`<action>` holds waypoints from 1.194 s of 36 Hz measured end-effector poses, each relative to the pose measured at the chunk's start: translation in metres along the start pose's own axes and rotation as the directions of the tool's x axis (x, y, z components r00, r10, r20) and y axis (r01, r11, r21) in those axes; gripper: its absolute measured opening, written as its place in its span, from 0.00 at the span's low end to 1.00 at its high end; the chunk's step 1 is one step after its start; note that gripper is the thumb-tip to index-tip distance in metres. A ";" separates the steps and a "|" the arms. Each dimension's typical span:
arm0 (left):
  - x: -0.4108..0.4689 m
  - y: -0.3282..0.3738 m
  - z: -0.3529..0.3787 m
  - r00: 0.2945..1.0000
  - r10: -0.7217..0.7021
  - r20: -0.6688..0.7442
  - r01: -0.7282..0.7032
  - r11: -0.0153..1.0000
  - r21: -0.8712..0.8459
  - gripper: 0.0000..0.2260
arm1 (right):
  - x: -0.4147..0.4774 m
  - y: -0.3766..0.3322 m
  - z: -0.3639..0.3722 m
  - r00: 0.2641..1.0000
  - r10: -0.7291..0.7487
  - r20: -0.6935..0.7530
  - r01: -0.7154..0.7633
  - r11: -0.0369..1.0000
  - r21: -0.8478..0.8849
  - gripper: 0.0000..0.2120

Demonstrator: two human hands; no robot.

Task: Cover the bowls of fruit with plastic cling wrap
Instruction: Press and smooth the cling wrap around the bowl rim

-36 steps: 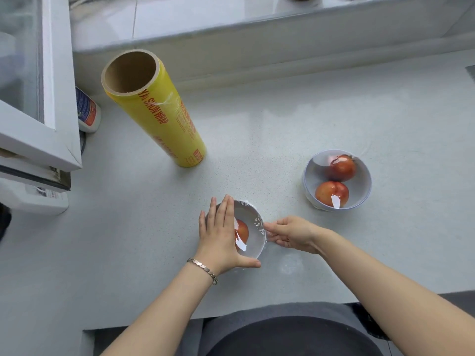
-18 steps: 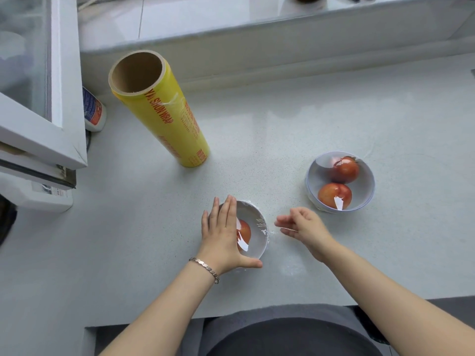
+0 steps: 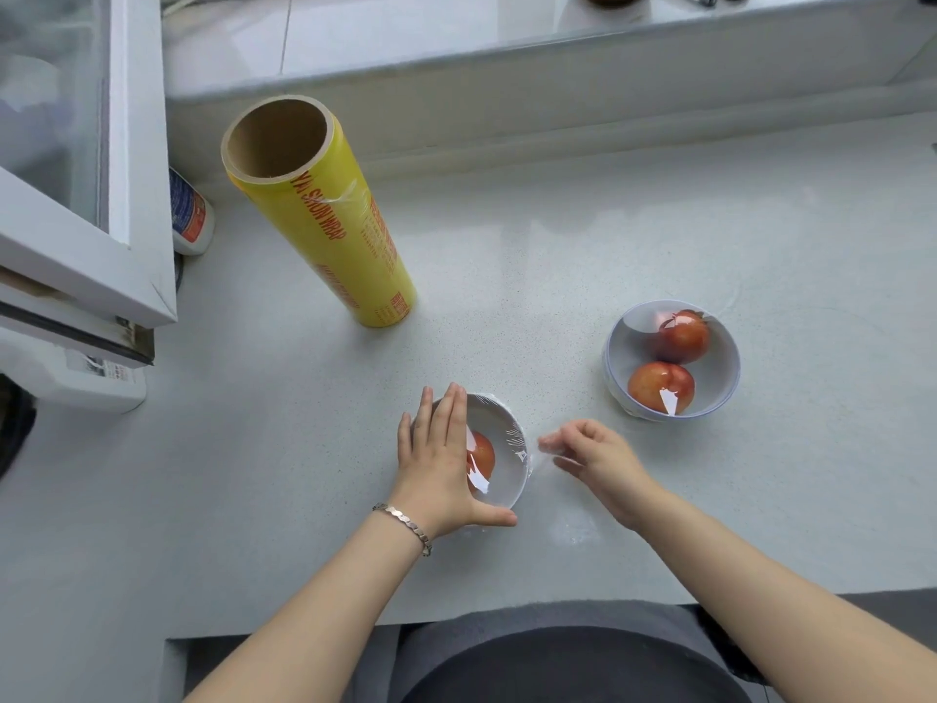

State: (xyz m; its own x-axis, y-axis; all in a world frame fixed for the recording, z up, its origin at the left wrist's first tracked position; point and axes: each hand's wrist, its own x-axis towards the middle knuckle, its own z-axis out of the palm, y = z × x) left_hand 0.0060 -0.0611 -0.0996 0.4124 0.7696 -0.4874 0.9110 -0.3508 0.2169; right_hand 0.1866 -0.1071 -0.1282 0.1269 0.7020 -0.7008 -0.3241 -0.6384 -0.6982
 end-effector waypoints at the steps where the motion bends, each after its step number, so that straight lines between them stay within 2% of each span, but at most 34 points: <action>1: 0.000 0.000 0.001 1.000 -0.006 -0.004 0.006 1.000 -0.005 0.63 | 0.000 -0.002 -0.001 1.000 0.011 -0.025 -0.008 0.992 0.129 0.11; 4: 0.000 0.003 0.002 0.999 -0.043 -0.030 0.042 0.999 -0.034 0.63 | -0.002 -0.005 0.000 0.996 0.078 -0.036 -0.054 0.900 0.433 0.14; 6: 0.001 0.005 0.002 0.998 -0.052 -0.038 0.050 0.998 -0.042 0.63 | -0.003 -0.006 0.002 0.989 0.144 -0.038 -0.106 0.862 0.496 0.15; 8: 0.001 0.005 0.002 0.999 -0.035 -0.030 0.034 0.999 -0.035 0.63 | -0.001 -0.009 0.005 0.974 0.225 -0.015 -0.193 0.864 0.465 0.14; 10: 0.001 0.005 0.002 1.000 -0.017 -0.015 0.017 1.000 -0.025 0.63 | 0.002 -0.015 0.006 0.950 0.312 0.029 -0.304 0.894 0.329 0.13; 13: 0.001 0.004 0.002 1.000 -0.011 -0.013 0.011 1.000 -0.019 0.63 | 0.006 -0.029 0.006 0.917 0.381 0.114 -0.380 0.924 -0.032 0.20; 16: 0.000 0.003 0.002 1.000 -0.006 -0.015 0.006 1.000 -0.021 0.63 | 0.008 -0.045 0.005 0.898 0.389 0.206 -0.305 0.887 -0.347 0.17; 19: 0.001 0.003 0.003 1.000 -0.007 -0.010 0.006 1.000 -0.028 0.63 | 0.011 -0.054 0.005 0.891 0.373 0.261 -0.230 0.864 -0.448 0.09; 23: 0.001 0.003 0.003 1.000 -0.008 -0.019 0.008 1.000 -0.016 0.63 | 0.016 -0.055 0.009 0.932 0.248 0.265 -0.123 0.902 -0.414 0.09; 27: 0.002 0.003 0.004 1.000 -0.010 -0.029 0.009 1.000 -0.023 0.63 | 0.017 -0.051 0.016 0.972 0.137 0.193 -0.046 0.908 -0.416 0.11; 30: 0.002 0.003 0.004 1.000 -0.011 -0.028 0.010 1.000 -0.018 0.63 | 0.019 -0.050 0.020 0.983 0.133 0.128 -0.079 0.930 -0.360 0.08; 36: 0.002 0.003 0.004 1.000 -0.014 -0.020 0.014 1.000 -0.020 0.63 | 0.022 -0.052 0.023 0.987 0.138 0.088 -0.082 0.880 -0.467 0.08; 39: 0.002 0.003 0.004 1.000 -0.014 -0.022 0.013 1.000 -0.023 0.63 | 0.023 -0.055 0.026 0.988 0.113 0.107 -0.064 0.922 -0.381 0.11; 43: 0.001 0.003 0.004 0.999 -0.017 -0.035 0.016 0.999 -0.035 0.63 | 0.026 -0.058 0.026 0.982 0.144 0.123 -0.113 0.967 -0.229 0.13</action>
State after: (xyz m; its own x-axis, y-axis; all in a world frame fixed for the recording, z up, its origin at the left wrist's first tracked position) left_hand 0.0096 -0.0632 -0.1027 0.3969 0.7935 -0.4613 0.9169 -0.3196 0.2390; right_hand 0.1844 -0.0438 -0.1027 -0.0374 0.6364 -0.7704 -0.1127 -0.7687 -0.6296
